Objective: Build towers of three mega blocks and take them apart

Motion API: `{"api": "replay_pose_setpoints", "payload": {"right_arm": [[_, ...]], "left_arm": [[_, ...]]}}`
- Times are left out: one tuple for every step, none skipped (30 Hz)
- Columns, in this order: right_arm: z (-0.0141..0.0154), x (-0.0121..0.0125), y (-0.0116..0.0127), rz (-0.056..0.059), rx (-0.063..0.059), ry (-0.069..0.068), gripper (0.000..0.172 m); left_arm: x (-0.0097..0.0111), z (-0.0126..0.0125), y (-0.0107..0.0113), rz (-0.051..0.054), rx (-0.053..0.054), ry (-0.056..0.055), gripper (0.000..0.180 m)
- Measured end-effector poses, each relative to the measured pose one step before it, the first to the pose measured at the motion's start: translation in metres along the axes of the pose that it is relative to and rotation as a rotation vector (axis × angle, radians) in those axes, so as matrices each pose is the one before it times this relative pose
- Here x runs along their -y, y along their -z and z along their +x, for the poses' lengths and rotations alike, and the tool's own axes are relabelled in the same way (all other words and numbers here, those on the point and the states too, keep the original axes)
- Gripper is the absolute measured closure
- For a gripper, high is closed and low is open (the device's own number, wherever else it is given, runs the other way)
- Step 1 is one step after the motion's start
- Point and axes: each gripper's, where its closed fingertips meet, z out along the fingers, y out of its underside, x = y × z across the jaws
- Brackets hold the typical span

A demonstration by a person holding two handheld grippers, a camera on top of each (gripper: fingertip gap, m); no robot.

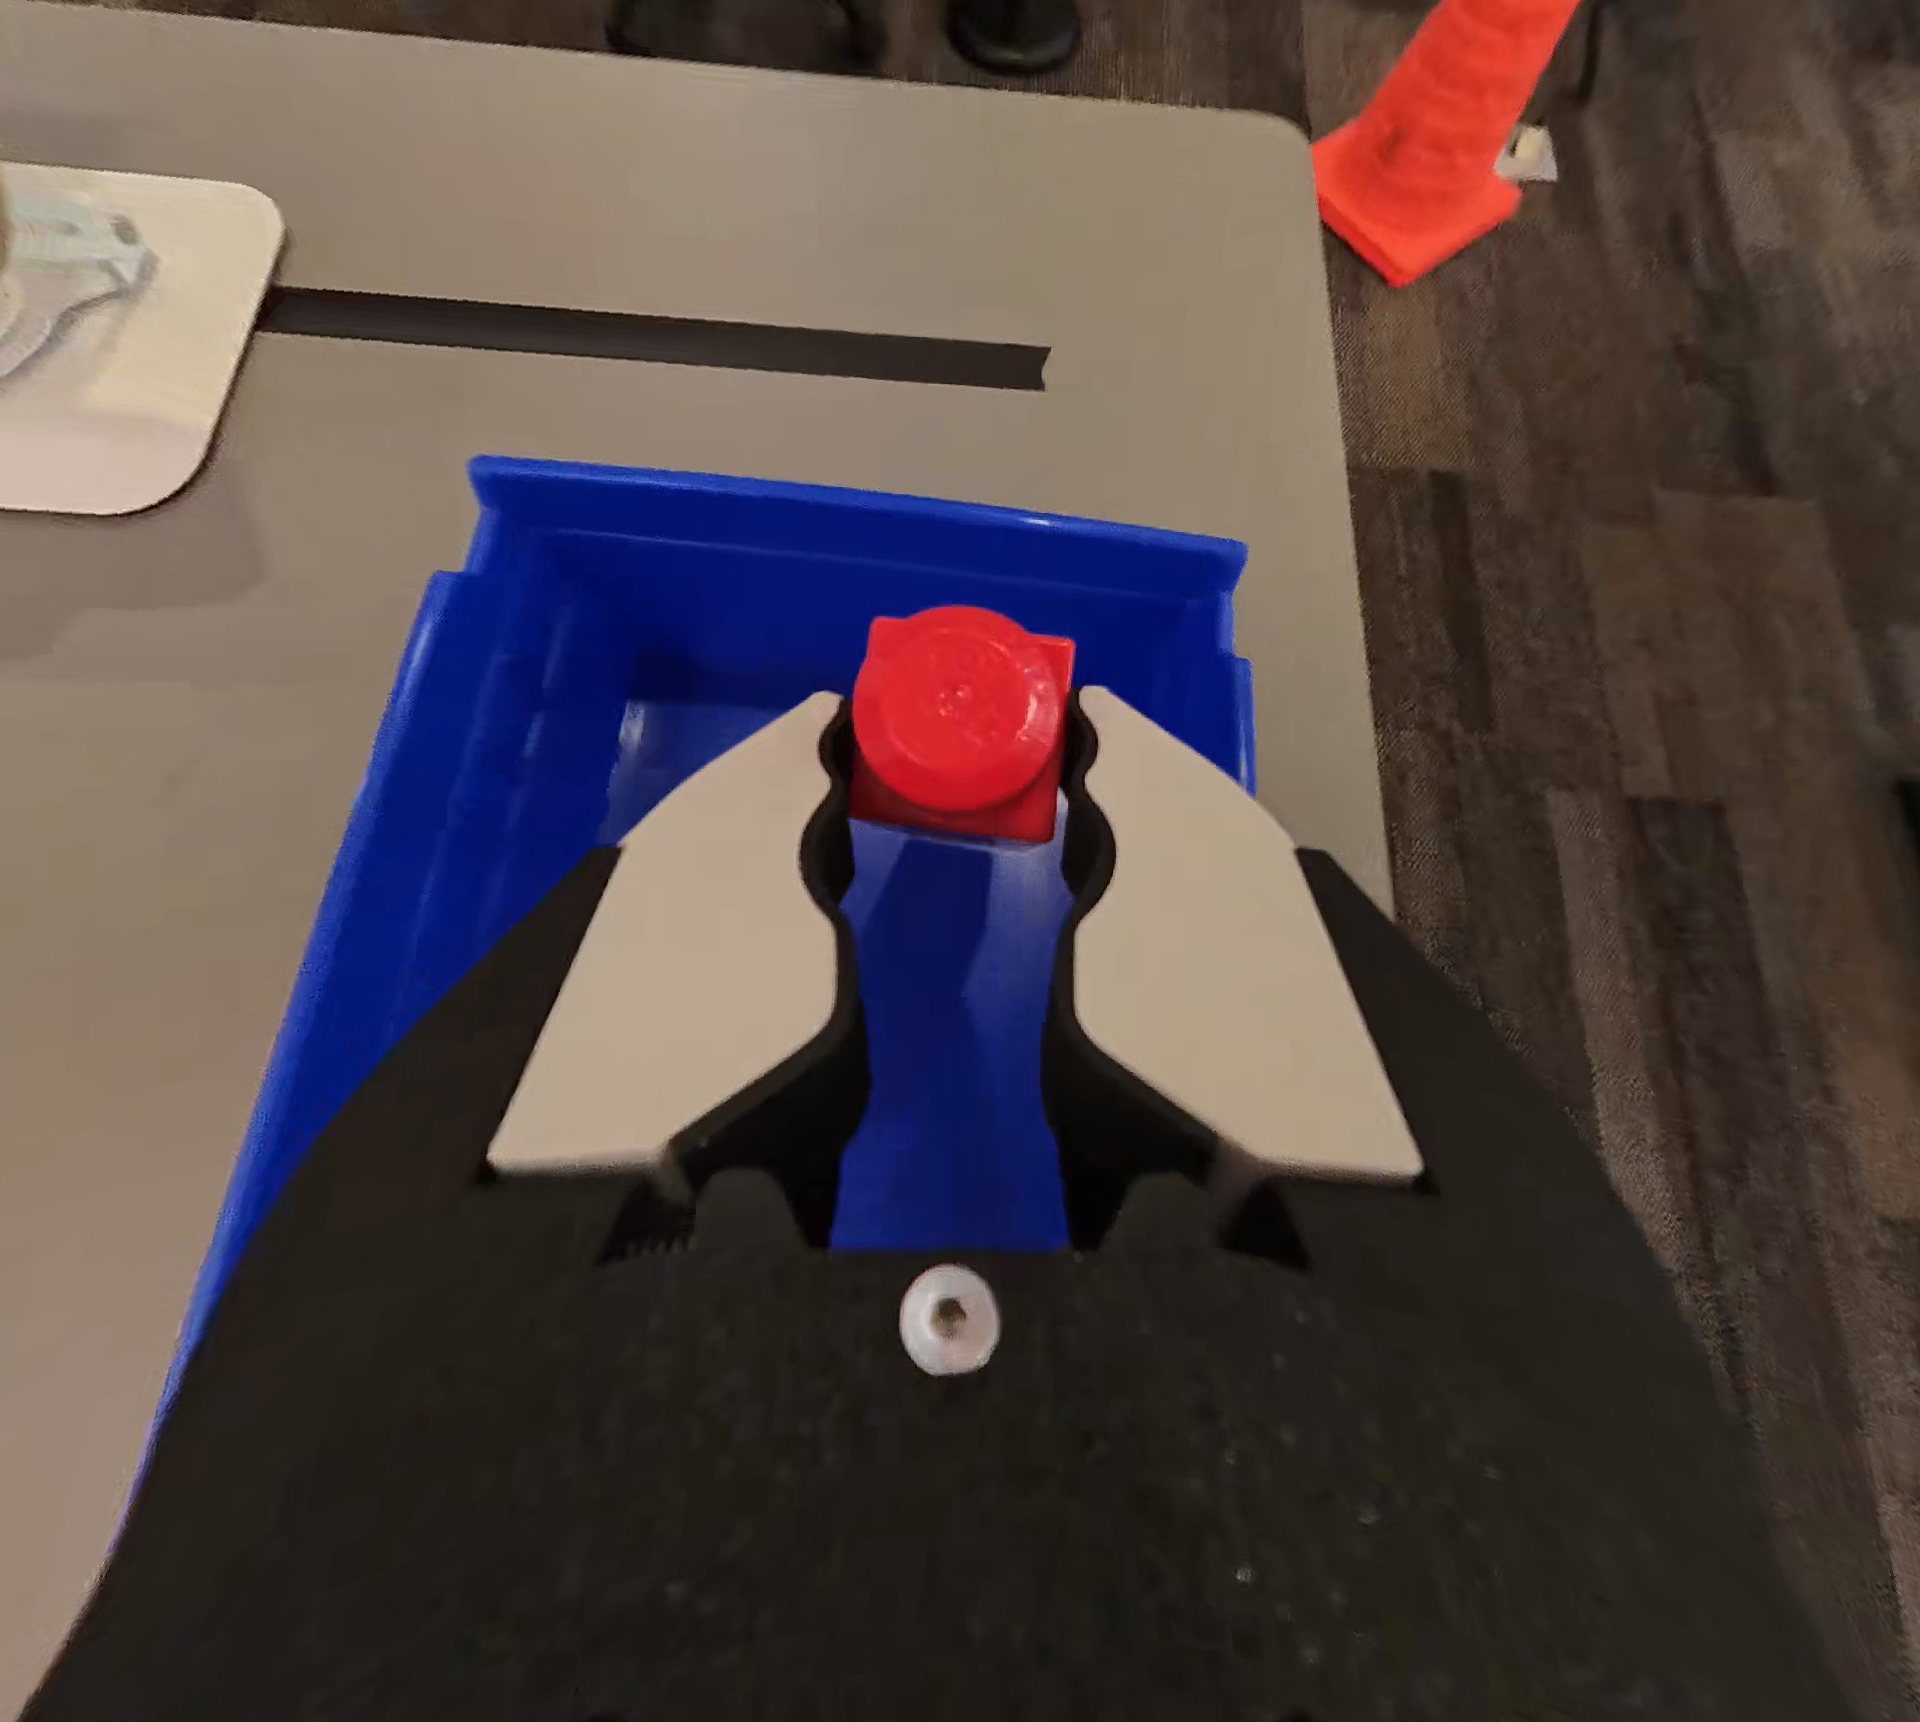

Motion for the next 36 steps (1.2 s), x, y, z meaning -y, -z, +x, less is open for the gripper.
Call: {"api": "replay_pose_setpoints", "payload": {"right_arm": [[0.00025,-0.00242,-0.00948,-0.0073,-0.0069,-0.0124,0.134],[0.00027,-0.00146,-0.00750,-0.0009,-0.0144,-0.0084,0.134],[-0.00011,-0.00205,-0.00664,-0.0065,-0.0190,0.0029,0.134],[-0.00040,-0.00405,-0.00668,-0.0251,-0.0156,0.0066,0.134],[-0.00014,-0.00385,-0.00616,-0.0273,-0.0104,0.0053,0.134],[0.00105,-0.00180,-0.00457,-0.0118,-0.0115,0.0002,0.134],[0.00077,-0.00089,-0.00356,-0.0077,-0.0010,-0.0075,0.134],[-0.00024,-0.00035,-0.00301,-0.0056,0.0097,-0.0108,0.134],[0.00047,0.00014,-0.00221,-0.0010,0.0044,-0.0133,0.134],[0.00112,-0.00083,-0.00219,-0.0071,-0.0032,-0.0031,0.134],[0.00050,-0.00166,-0.00264,-0.0118,-0.0029,0.0029,0.134],[-0.00037,-0.00245,-0.00305,-0.0163,0.0034,0.0006,0.134],[0.00034,-0.00189,-0.00228,-0.0123,0.0018,-0.0002,0.134],[0.00088,-0.00112,-0.00157,-0.0046,-0.0004,-0.0035,0.134],[0.00071,-0.00099,-0.00110,-0.0033,0.0013,-0.0026,0.134],[0.00048,-0.00074,-0.00077,-0.0001,0.0032,-0.0036,0.133],[0.00058,0.00021,0.00000,0.0062,0.0024,-0.0045,0.134],[0.00013,0.00002,-0.00003,0.0009,0.0045,-0.0015,0.134],[-0.00139,0.00009,-0.00018,0.0007,0.0137,0.0056,0.133],[-0.00070,0.00005,-0.00003,-0.0008,0.0057,0.0149,0.133],[0.00191,-0.00006,0.00068,-0.0005,-0.0127,0.0196,0.132],[0.00159,0.00185,0.00138,0.0149,-0.0097,0.0119,0.121],[0.00139,0.00144,0.00221,0.0094,-0.0053,0.0033,0.107],[0.00095,0.00364,0.00470,0.0183,0.0013,0.0018,0.100],[-0.00025,0.00690,0.00769,0.0398,0.0087,0.0017,0.096],[-0.00099,0.00846,0.01153,0.0432,0.0077,-0.0009,0.095],[-0.00024,0.01073,0.01573,0.0564,-0.0095,0.0020,0.095],[-0.00651,0.01373,0.01891,0.0858,0.0136,0.0015,0.097],[-0.01428,0.01340,0.02079,0.0903,0.0390,-0.0084,0.099],[-0.02177,0.01114,0.02083,0.0837,0.0531,-0.0038,0.099],[-0.02954,0.00716,0.01938,0.0747,0.0642,0.0122,0.099],[-0.03541,0.00248,0.01689,0.0618,0.0719,0.0120,0.100],[-0.04058,-0.00208,0.01303,0.0567,0.0891,0.0037,0.102],[-0.04093,-0.00794,0.00733,0.0393,0.0875,-0.0051,0.106],[-0.04084,-0.01410,0.00133,0.0221,0.0972,-0.0249,0.108],[-0.03807,-0.02018,-0.00536,0.0022,0.1006,-0.0381,0.110]], "left_arm": [[-0.00048,-0.00037,0.00046,-0.0025,0.0041,-0.0084,0.109],[-0.00046,0.00006,0.00031,-0.0026,0.0037,-0.0098,0.110],[-0.00005,0.00043,0.00036,-0.0006,0.0027,-0.0103,0.110],[-0.00005,0.00035,0.00026,-0.0001,0.0035,-0.0087,0.110],[-0.00055,0.00081,-0.00017,-0.0033,-0.0014,-0.0052,0.111],[-0.00105,0.00147,-0.00068,-0.0057,-0.0063,-0.0006,0.111],[-0.00122,0.00149,-0.00073,-0.0057,-0.0072,0.0015,0.111],[-0.00073,0.00147,-0.00072,-0.0041,-0.0060,0.0007,0.111],[-0.00021,0.00121,-0.00046,-0.0010,-0.0040,-0.0019,0.111],[-0.00005,0.00107,-0.00033,-0.0011,-0.0029,-0.0046,0.111],[-0.00024,0.00077,-0.00043,-0.0022,-0.0029,-0.0050,0.111],[-0.00032,0.00048,-0.00046,-0.0026,-0.0017,-0.0004,0.111],[-0.00047,0.00026,-0.00049,-0.0023,-0.0031,0.0044,0.111],[-0.00051,0.00061,-0.00049,-0.0023,-0.0068,0.0078,0.111],[-0.00039,0.00051,-0.00042,-0.0015,-0.0073,0.0082,0.111],[-0.00029,-0.00009,-0.00019,-0.0011,-0.0024,0.0059,0.111],[0.00008,-0.00023,-0.00006,0.0007,-0.0009,0.0034,0.111],[0.00038,0.00005,0.00020,0.0021,-0.0010,0.0016,0.111],[-0.00003,-0.00017,0.00000,0.0003,0.0002,0.0002,0.111],[-0.00040,0.00002,-0.00012,-0.0017,-0.0004,-0.0003,0.111],[-0.00060,0.00018,-0.00020,-0.0023,-0.0006,-0.0008,0.111],[-0.00073,0.00033,-0.00043,-0.0035,-0.0013,-0.0009,0.110],[-0.00110,0.00009,-0.00044,-0.0048,0.0004,-0.0015,0.110],[-0.00149,0.00003,-0.00066,-0.0073,0.0011,-0.0027,0.110],[-0.00108,0.00041,-0.00059,-0.0054,-0.0009,-0.0030,0.108],[-0.00003,0.00032,-0.00020,0.0005,0.0010,-0.0033,0.106],[0.00092,-0.00018,0.00010,0.0066,0.0061,-0.0068,0.104],[0.00173,-0.00116,0.00042,0.0122,0.0142,-0.0134,0.102],[0.00224,-0.00188,0.00059,0.0156,0.0197,-0.0186,0.100],[0.00271,-0.00213,0.00080,0.0184,0.0225,-0.0216,0.100],[0.00267,-0.00299,0.00111,0.0174,0.0286,-0.0203,0.100],[0.00208,-0.00263,0.00090,0.0151,0.0250,-0.0155,0.099],[0.00177,-0.00273,0.00091,0.0153,0.0243,-0.0080,0.095],[0.00075,-0.00354,0.00095,0.0109,0.0299,0.0011,0.092],[-0.00191,-0.00340,0.00101,-0.0046,0.0288,0.0118,0.092],[-0.00412,-0.00122,0.00095,-0.0200,0.0127,0.0219,0.092]]}}
